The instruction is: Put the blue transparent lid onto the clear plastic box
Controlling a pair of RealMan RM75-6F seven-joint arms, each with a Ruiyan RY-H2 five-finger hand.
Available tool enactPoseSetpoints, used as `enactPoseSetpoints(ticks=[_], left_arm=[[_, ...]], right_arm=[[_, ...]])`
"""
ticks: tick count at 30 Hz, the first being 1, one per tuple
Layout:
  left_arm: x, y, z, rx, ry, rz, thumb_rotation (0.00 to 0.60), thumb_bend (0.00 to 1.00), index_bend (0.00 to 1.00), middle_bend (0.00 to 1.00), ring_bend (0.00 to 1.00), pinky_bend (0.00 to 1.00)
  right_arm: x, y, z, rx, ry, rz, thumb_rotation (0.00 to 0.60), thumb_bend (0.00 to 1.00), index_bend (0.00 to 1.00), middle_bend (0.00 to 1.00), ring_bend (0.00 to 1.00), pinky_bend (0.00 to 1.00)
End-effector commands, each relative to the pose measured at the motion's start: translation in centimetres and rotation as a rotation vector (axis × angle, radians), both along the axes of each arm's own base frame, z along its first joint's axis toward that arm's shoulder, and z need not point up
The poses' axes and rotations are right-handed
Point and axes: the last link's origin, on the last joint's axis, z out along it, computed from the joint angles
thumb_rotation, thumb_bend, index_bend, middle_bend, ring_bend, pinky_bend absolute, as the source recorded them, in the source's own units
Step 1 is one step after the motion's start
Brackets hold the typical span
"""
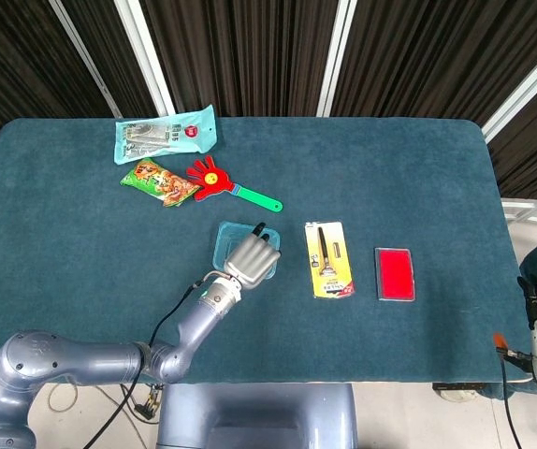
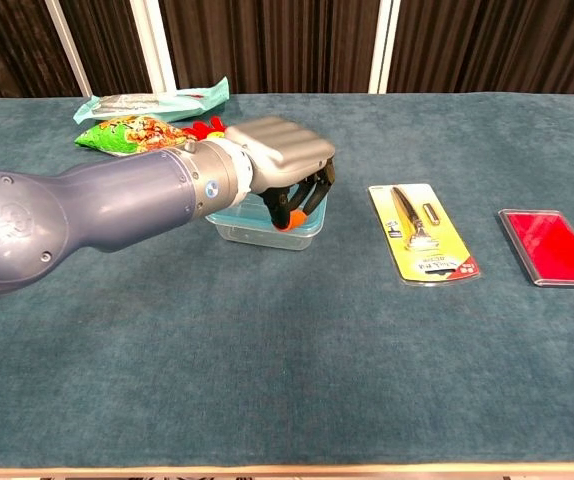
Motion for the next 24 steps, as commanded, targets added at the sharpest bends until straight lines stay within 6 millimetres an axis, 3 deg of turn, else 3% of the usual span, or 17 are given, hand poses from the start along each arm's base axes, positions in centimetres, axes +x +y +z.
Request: enactPoseSetpoints(ticks=[1, 24], left_arm=[[-0.2, -0.1, -0.3, 0.003, 0.013, -0.008, 0.600, 0.58, 0.67, 0.53, 0.29, 0.12], [-1.8, 0.6, -0.5, 0.015, 0.033, 0.028, 0.600, 0.56, 0.67, 0.52, 0.29, 0.12]], right_arm=[[0.0, 0.0, 0.0, 0.000, -0.001, -0.001, 0.600, 0.34, 0.00, 0.01, 0.00, 0.00], [0.0, 0.1, 0.0, -0.009, 0.005, 0.007, 0.600, 0.34, 0.00, 0.01, 0.00, 0.00]])
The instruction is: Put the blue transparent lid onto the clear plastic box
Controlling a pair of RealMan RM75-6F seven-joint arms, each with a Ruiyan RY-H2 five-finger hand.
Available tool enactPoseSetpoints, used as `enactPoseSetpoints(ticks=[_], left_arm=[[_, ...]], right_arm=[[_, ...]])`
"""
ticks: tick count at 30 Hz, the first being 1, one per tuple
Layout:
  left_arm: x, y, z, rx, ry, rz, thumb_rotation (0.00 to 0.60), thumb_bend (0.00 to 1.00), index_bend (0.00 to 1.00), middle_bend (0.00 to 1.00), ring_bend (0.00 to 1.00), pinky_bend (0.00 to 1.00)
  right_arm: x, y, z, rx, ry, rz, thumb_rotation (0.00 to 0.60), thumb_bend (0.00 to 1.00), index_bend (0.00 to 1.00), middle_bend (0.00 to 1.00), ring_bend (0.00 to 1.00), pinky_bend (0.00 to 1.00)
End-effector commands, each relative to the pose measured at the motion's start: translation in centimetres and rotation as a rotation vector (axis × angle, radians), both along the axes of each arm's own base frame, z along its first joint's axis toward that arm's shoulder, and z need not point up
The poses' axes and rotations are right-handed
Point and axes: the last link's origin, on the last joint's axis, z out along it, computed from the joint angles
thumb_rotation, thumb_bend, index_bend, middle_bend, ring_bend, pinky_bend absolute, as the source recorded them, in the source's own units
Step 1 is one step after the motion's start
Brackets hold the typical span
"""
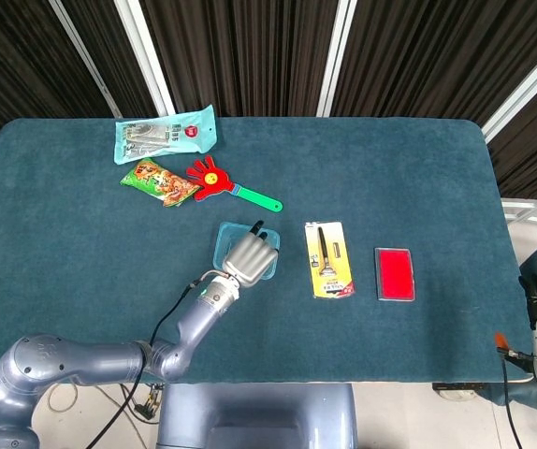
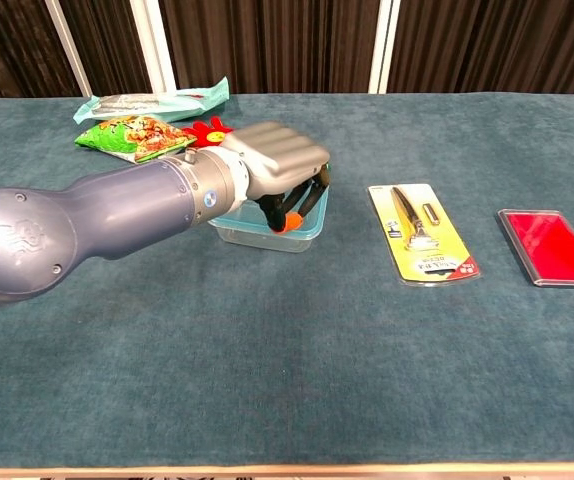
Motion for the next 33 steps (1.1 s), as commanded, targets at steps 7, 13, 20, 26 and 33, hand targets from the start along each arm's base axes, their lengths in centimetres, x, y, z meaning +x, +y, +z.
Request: enactPoseSetpoints(ticks=[7, 13, 20, 26, 33], left_arm=[[3.2, 0.8, 6.5, 0.151, -0.224, -0.047, 0.600, 0.53, 0.50, 0.45, 0.25, 0.12], [0.8, 0.3, 13.1, 0.305, -0.274, 0.000, 0.600, 0.46, 0.27, 0.27, 0.17, 0.11], [-8.0, -3.0, 18.6, 0.398, -0.229, 0.206, 0.600, 0.35, 0.20, 0.14, 0.07, 0.07], [-16.6, -8.1, 22.5, 0.449, -0.301, 0.374, 0.600, 0.32, 0.16, 0.08, 0.01, 0.04], [-23.1, -14.7, 24.1, 0.465, -0.395, 0.460, 0.600, 0.32, 0.16, 0.08, 0.01, 0.04]], right_arm=[[0.1, 0.0, -0.1, 0.001, 0.007, 0.008, 0.600, 0.34, 0.00, 0.01, 0.00, 0.00], [0.1, -0.1, -0.1, 0.001, 0.019, 0.011, 0.600, 0.34, 0.00, 0.01, 0.00, 0.00], [0.2, -0.1, 0.0, 0.010, 0.050, 0.026, 0.600, 0.34, 0.00, 0.01, 0.00, 0.00], [0.3, -0.2, 0.1, 0.022, 0.090, 0.042, 0.600, 0.34, 0.00, 0.01, 0.00, 0.00], [0.4, -0.7, 0.1, 0.029, 0.133, 0.058, 0.600, 0.34, 0.00, 0.01, 0.00, 0.00]])
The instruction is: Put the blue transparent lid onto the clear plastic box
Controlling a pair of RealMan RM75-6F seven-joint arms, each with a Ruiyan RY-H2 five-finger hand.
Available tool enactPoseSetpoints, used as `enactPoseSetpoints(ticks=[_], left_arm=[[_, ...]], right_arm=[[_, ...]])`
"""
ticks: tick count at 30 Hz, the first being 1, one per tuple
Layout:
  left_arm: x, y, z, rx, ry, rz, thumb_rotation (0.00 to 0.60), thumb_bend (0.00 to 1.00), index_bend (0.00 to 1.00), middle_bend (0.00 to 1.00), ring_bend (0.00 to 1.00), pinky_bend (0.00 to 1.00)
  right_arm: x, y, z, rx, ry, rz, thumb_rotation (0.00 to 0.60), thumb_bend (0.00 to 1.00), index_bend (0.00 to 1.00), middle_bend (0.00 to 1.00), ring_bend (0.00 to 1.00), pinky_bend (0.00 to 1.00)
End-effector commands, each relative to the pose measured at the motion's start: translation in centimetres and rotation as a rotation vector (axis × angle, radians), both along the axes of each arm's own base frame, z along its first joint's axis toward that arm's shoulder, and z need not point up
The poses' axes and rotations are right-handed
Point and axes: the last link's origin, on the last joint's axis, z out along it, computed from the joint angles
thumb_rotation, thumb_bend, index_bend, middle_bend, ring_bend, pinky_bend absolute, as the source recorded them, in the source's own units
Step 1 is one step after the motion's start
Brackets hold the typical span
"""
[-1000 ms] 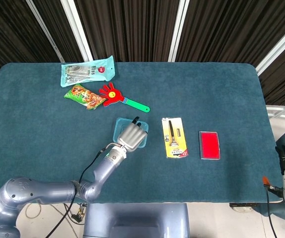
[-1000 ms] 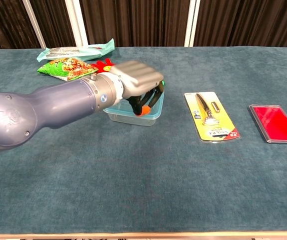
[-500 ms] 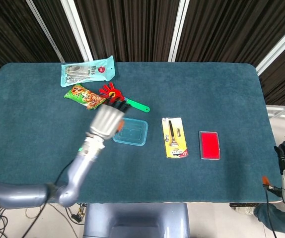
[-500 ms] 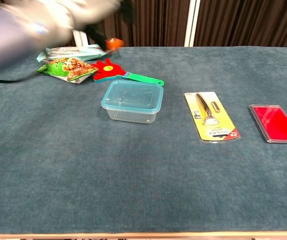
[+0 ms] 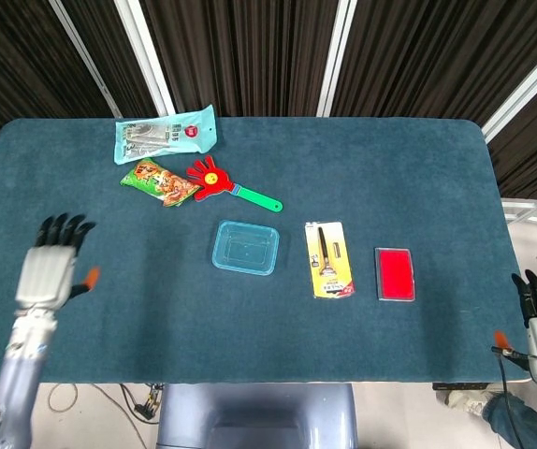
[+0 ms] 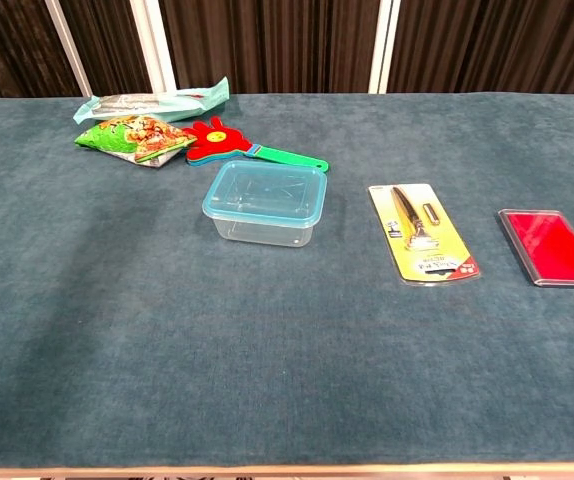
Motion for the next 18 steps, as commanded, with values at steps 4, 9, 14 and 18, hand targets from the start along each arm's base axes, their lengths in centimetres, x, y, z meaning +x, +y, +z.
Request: enactPoseSetpoints(ticks=[4, 9, 14, 18], left_arm=[[-5.3, -6.1, 2.1, 0.035, -0.064, 0.012, 0.600, 0.32, 0.15, 0.09, 0.01, 0.04], [-6.0, -7.4, 2.7, 0.070, -0.105, -0.004, 0.600, 0.32, 0.14, 0.11, 0.01, 0.04], [-6.1, -7.6, 2.7, 0.044, -0.081, 0.015, 0.600, 0.32, 0.15, 0.12, 0.01, 0.04], [-6.0, -7.5, 2.7, 0.041, -0.078, 0.018, 0.600, 0.32, 0.15, 0.12, 0.01, 0.04]], right_arm=[[0.3, -0.1, -0.2, 0.014, 0.024, 0.028, 0.600, 0.34, 0.00, 0.01, 0.00, 0.00], [0.3, -0.1, -0.5, 0.026, 0.035, 0.047, 0.600, 0.34, 0.00, 0.01, 0.00, 0.00], [0.3, 0.0, -0.4, 0.018, 0.033, 0.042, 0.600, 0.34, 0.00, 0.01, 0.00, 0.00], [0.2, 0.0, -0.3, 0.014, 0.031, 0.035, 0.600, 0.34, 0.00, 0.01, 0.00, 0.00]])
